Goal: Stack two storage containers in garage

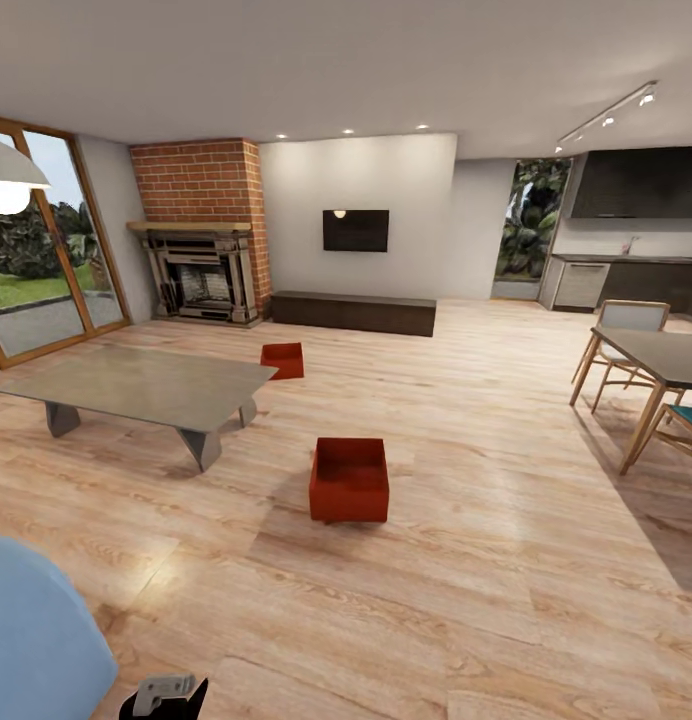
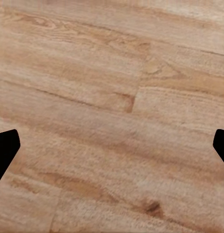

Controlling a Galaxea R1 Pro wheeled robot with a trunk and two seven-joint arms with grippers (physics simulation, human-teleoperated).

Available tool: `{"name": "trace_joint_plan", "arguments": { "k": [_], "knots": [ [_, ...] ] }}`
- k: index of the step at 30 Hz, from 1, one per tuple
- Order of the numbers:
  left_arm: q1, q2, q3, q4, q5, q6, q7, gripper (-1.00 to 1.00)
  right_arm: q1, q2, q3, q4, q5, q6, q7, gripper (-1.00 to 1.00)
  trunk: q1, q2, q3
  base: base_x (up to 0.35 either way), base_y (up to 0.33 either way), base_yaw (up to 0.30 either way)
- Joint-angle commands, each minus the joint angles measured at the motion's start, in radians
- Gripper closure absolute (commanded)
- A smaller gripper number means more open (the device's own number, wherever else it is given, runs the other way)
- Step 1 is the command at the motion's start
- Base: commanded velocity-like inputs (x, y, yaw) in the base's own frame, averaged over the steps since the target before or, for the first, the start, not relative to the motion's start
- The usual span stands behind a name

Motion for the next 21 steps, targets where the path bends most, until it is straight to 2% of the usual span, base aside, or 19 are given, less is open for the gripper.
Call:
{"name": "trace_joint_plan", "arguments": {
  "k": [1,10,21],
  "knots": [
    [-0.001,-0.001,0.009,0.001,-0.004,-0.002,-0.009,-1.00,-0.001,0.001,-0.005,0.001,0.000,-0.003,0.008,-1.00,0.000,-0.001,-0.001,0.035,0.000,0.000],
    [-0.001,-0.001,0.009,0.001,-0.005,-0.002,-0.009,-1.00,-0.001,0.001,-0.005,0.002,0.000,-0.003,0.008,-1.00,0.000,-0.001,-0.001,0.071,0.000,0.000],
    [-0.001,-0.001,0.009,0.001,-0.004,-0.001,-0.010,-1.00,-0.001,0.001,-0.005,0.001,0.000,-0.003,0.008,-1.00,0.000,-0.001,-0.001,0.307,0.000,0.000]
  ]
}}
